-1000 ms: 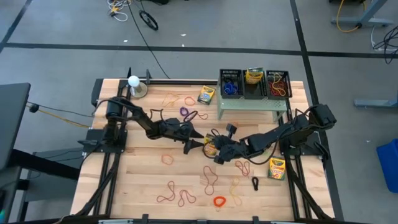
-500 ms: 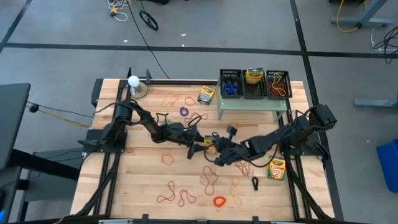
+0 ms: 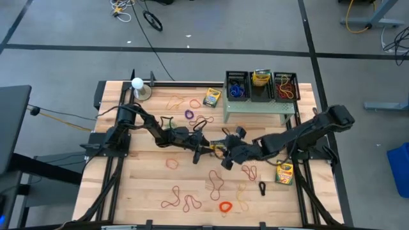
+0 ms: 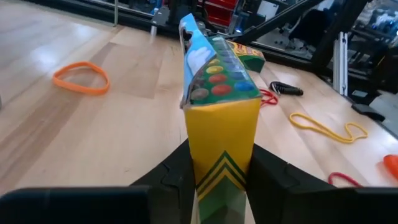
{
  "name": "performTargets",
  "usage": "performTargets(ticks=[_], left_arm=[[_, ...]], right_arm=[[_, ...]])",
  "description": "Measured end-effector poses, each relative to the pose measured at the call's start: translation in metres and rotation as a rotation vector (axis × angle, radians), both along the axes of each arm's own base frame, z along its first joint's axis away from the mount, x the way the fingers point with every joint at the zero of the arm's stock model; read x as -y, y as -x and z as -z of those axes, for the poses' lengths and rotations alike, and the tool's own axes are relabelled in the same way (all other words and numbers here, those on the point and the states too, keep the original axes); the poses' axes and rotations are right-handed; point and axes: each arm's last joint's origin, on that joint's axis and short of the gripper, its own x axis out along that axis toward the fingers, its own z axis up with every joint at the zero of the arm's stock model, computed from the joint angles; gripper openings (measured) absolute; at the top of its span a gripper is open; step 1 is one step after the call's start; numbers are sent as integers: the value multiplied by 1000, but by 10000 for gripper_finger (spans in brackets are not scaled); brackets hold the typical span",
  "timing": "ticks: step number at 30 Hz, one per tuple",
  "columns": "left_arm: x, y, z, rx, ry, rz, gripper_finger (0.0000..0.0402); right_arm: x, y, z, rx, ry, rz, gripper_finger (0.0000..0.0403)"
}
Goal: Pick & Place Office Desk Supplies
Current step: Put the middle yellow crayon box into the middle black basket on the shelf
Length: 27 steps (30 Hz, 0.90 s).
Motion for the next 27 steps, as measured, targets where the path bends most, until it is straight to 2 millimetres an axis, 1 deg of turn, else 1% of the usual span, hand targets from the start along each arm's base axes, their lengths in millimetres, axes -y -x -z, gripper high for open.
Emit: performTargets(ticks=[3,5,7,9,15,19,22,27], left_arm=[[5,0,0,4,-52,-10,120],[9,0,0,7,-87,-10,120],[13,0,0,9,-114,-7,121],[15,0,0,10,-128,-6,121],[15,1,0,9,-137,-6,122],[15,1,0,9,-136,-6,122],[15,1,0,8,-136,-6,122],[15,1,0,8,-134,-7,122]], right_arm=[[14,-6,-13,-50,-101,-57,212],[26,-12,-16,-101,-131,-79,233],[37,-17,-14,-180,-137,-102,245],[45,-24,-13,-235,-155,-144,248],[55,-43,0,-356,-210,-308,236],[58,-51,7,-392,-221,-349,224],[57,-53,14,-422,-220,-350,207],[57,-52,16,-443,-219,-354,165]])
